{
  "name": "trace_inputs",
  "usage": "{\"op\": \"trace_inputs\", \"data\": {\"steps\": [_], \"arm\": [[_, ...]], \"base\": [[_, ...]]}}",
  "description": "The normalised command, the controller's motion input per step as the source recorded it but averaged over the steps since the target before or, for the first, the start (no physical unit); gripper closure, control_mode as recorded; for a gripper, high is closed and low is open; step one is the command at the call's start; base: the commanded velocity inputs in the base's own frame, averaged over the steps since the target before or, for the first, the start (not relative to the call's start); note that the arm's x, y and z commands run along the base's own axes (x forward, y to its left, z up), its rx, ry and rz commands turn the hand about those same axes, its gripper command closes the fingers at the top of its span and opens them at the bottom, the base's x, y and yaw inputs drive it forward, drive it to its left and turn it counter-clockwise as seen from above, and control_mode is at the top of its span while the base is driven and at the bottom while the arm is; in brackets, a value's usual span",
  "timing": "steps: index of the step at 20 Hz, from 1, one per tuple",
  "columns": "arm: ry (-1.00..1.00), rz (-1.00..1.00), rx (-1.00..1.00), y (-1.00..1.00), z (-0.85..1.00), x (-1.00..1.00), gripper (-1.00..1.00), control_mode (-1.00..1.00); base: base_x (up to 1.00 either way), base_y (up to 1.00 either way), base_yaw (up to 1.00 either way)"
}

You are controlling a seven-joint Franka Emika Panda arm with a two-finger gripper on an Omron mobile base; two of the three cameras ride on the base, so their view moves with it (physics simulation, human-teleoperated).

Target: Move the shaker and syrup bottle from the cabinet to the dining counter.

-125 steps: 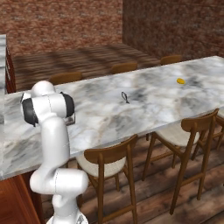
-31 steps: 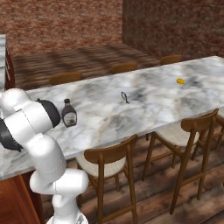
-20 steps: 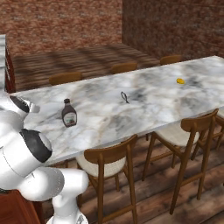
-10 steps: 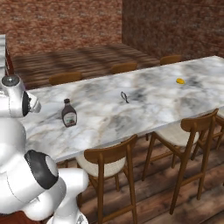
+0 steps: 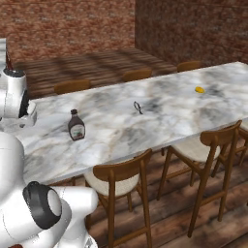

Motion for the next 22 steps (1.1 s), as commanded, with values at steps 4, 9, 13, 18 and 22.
{"op": "trace_inputs", "data": {"steps": [4,9,13,18,22], "arm": [[0.23,0.14,-0.13,-0.05,0.23,-0.69,-1.0,-1.0],[0.02,0.17,-0.31,-0.22,-0.02,-0.71,-1.0,-1.0],[-0.07,0.11,-0.28,-0.38,-0.1,-0.66,-1.0,-1.0],[-0.16,0.02,-0.17,-0.53,-0.04,-0.55,-1.0,-1.0],[-0.17,0.0,-0.01,-0.6,0.0,-0.35,-1.0,-1.0]], "base": [[0.0,0.0,0.0],[0.0,0.0,0.0],[0.0,0.0,0.0],[0.0,0.0,0.0],[0.0,0.0,0.0]]}}
